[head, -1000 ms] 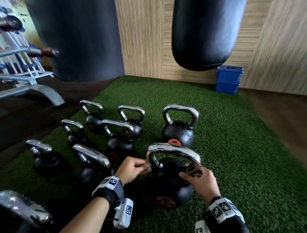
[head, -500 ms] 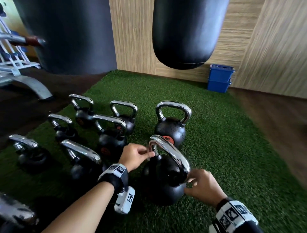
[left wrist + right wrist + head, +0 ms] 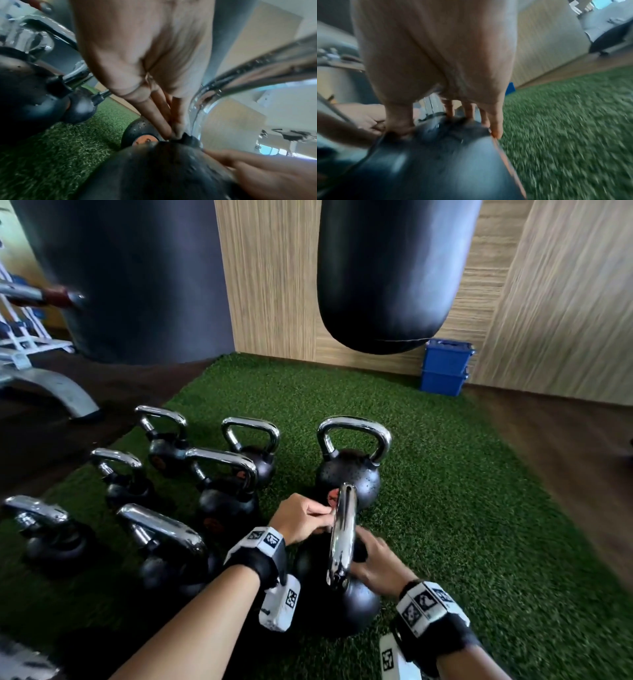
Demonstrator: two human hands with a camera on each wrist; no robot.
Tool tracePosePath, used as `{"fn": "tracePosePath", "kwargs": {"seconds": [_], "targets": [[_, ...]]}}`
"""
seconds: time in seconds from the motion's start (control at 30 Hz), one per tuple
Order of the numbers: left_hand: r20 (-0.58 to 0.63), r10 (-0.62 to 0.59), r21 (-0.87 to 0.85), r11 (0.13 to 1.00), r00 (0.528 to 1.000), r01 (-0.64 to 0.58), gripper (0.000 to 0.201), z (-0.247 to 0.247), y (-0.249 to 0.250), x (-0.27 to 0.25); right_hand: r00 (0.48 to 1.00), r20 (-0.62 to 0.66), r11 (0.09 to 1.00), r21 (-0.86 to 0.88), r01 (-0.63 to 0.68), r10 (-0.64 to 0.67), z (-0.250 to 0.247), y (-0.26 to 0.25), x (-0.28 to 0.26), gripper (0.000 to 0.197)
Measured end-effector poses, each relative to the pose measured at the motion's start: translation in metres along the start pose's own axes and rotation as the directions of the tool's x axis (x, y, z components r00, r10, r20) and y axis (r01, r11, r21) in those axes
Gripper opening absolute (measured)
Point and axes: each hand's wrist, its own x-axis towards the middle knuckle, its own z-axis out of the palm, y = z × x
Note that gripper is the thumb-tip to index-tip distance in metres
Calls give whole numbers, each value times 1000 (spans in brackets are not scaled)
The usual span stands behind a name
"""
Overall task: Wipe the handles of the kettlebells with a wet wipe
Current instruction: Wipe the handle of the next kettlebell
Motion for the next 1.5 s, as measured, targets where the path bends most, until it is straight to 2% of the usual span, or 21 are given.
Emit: {"fn": "tracePosePath", "kwargs": {"seconds": [0.07,0.13,0.23,0.3,0.4,0.47,0.53,0.63,0.73,0.93,1.0,1.1,1.17,1.27,1.33,1.4,1.5], "targets": [[-47,-7,-46,999,999,5,21,3,1,0,996,52,996,39,-76,74,13,2,5,94],[-38,-21,-105,994,999,16,7,4,5,8,991,43,986,101,-133,129,23,11,9,88],[-114,16,-173,984,993,-35,8,1,11,13,989,28,982,120,-145,142,27,18,10,85],[-158,41,-146,987,987,-65,13,2,10,12,990,23,981,133,-140,138,28,18,10,84],[-113,76,-120,989,991,-89,15,3,9,10,990,5,978,156,-137,138,29,16,9,84],[-122,31,-268,961,992,-63,21,-3,18,12,989,7,976,162,-146,147,27,16,7,83],[-125,39,-384,919,991,-85,27,-11,27,16,989,16,973,176,-148,147,27,16,7,83],[-47,79,-454,886,996,-92,24,-22,33,11,988,14,972,178,-153,153,27,17,6,83],[38,80,-498,866,996,-51,25,-31,34,-3,988,5,971,180,-156,157,28,17,6,82],[46,39,-484,875,998,-12,25,-35,44,-18,987,-6,971,183,-156,160,29,18,8,83],[150,23,-512,857,988,58,20,-40,44,-26,987,-16,971,183,-156,162,30,18,9,83],[301,28,-445,888,953,114,10,-47,43,-38,985,-25,969,187,-161,169,30,17,8,84],[277,27,-432,896,960,99,12,-47,43,-43,986,-20,969,192,-158,165,30,16,8,84],[216,12,-494,864,976,98,13,-42,39,-52,986,0,968,193,-163,166,27,16,7,84],[270,0,-503,853,963,141,12,-39,32,-62,987,2,967,199,-160,163,27,15,5,84],[324,16,-450,882,946,139,13,-38,24,-69,988,-11,966,212,-150,156,28,15,4,84],[302,50,-410,909,952,82,18,-36,16,-76,989,-15,963,232,-137,145,28,15,3,83]]}}
